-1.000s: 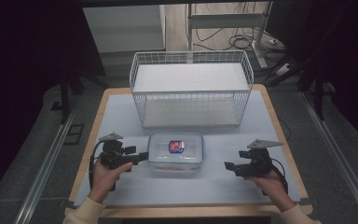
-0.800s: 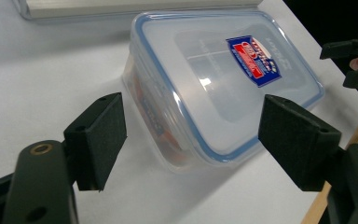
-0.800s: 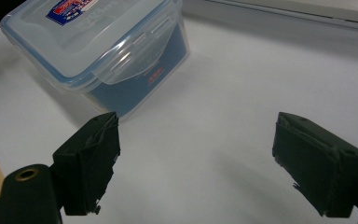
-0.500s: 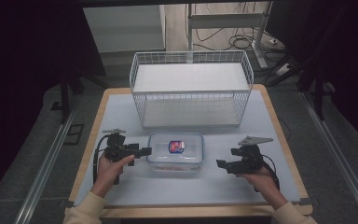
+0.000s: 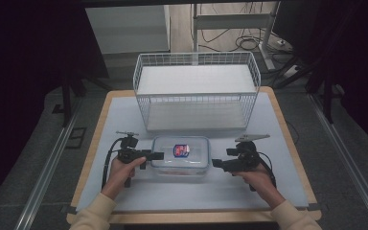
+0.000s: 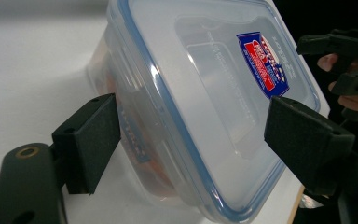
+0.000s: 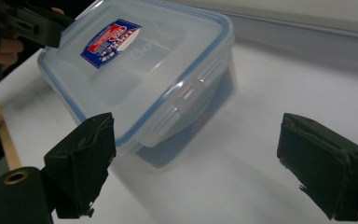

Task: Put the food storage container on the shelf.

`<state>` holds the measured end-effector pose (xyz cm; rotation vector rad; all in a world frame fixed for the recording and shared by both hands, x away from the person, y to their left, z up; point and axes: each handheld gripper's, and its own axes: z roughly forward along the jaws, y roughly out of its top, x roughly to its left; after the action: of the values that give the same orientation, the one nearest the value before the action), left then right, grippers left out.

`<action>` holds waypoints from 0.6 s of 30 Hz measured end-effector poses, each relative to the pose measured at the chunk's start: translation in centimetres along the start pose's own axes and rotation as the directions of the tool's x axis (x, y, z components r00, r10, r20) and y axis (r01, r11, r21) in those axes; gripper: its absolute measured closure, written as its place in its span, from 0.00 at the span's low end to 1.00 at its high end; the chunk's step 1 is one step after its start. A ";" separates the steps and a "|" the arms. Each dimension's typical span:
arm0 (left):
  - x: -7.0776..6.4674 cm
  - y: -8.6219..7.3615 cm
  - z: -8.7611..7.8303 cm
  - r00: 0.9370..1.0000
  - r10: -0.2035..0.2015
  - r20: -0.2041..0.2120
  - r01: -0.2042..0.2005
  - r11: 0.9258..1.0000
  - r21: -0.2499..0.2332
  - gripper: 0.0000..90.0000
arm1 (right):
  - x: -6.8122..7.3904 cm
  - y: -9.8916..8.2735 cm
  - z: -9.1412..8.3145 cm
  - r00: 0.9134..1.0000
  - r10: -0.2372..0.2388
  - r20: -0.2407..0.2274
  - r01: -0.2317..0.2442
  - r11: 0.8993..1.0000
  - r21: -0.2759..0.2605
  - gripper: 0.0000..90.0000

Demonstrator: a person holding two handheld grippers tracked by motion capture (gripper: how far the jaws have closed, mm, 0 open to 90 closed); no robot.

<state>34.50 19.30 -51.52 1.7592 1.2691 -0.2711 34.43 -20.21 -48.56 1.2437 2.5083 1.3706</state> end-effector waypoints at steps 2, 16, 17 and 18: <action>0.2 -0.1 0.2 1.000 -0.008 0.007 0.008 1.000 0.009 0.20 | -0.1 0.2 0.4 1.000 0.016 -0.014 -0.016 1.000 0.007 0.11; 0.5 -0.1 0.2 0.999 -0.038 0.039 0.038 0.999 0.007 0.28 | -0.7 1.4 4.8 0.975 0.177 -0.132 -0.168 0.983 0.075 0.11; 0.5 -0.1 0.2 0.999 -0.039 0.037 0.039 0.999 0.007 0.28 | -0.8 1.4 5.0 0.972 0.186 -0.141 -0.177 0.981 0.079 0.11; 0.5 -0.1 0.2 0.999 -0.040 0.037 0.040 0.999 0.006 0.28 | -0.9 1.4 5.1 0.968 0.202 -0.150 -0.191 0.978 0.083 0.12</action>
<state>34.67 19.43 -52.03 1.7275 1.2791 -0.3287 37.81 -16.80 -51.01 1.4894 2.6164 1.4911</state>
